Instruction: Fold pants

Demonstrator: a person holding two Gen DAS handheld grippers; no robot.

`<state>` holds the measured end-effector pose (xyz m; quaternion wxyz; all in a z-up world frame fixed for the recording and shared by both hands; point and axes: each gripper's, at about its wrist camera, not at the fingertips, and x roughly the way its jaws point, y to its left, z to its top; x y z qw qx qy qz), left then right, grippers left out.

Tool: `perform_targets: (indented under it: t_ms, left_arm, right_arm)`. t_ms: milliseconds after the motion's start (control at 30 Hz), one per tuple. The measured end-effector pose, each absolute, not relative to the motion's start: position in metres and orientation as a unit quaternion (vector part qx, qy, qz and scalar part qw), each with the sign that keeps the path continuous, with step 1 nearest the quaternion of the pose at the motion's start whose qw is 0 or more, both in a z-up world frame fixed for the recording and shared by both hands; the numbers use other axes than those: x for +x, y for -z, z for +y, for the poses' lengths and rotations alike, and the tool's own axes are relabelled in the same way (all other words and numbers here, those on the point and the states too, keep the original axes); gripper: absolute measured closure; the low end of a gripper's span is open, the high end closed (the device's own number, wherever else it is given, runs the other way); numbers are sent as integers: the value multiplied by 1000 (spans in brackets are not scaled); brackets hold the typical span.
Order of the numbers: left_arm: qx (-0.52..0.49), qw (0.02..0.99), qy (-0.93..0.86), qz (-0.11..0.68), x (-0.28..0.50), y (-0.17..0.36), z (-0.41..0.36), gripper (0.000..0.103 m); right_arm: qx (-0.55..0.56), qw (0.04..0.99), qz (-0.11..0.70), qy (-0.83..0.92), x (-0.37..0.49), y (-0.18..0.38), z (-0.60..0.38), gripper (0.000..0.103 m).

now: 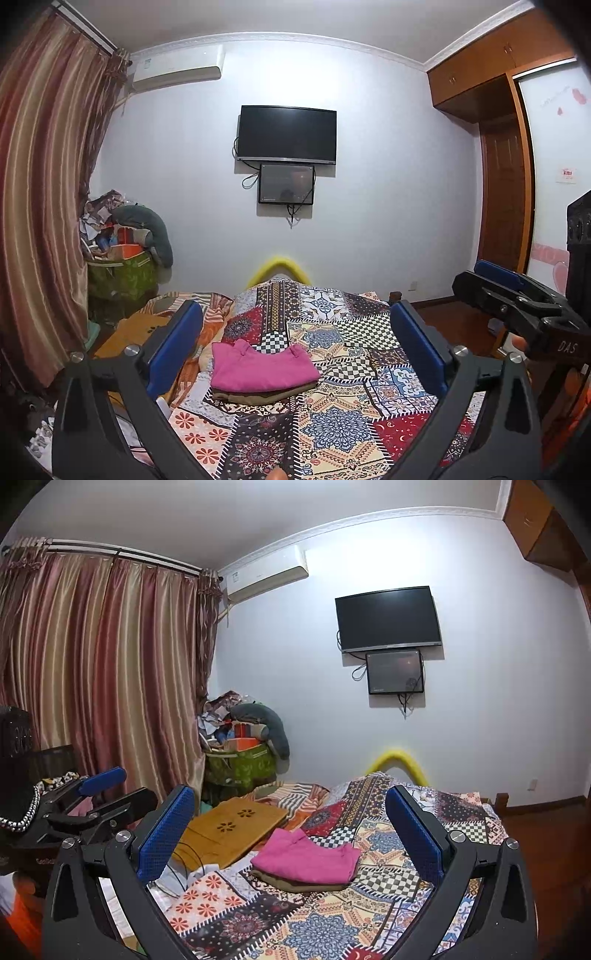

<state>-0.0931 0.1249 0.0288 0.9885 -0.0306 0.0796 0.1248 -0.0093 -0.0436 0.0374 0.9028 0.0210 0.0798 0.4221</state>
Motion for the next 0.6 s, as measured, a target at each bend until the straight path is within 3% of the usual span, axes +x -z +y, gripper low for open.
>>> perform_targets:
  t_ms: [600]
  left_arm:
    - [-28, 990, -112, 86, -89, -29, 121, 0]
  right_arm:
    - [22, 903, 86, -420, -7, -37, -46, 0]
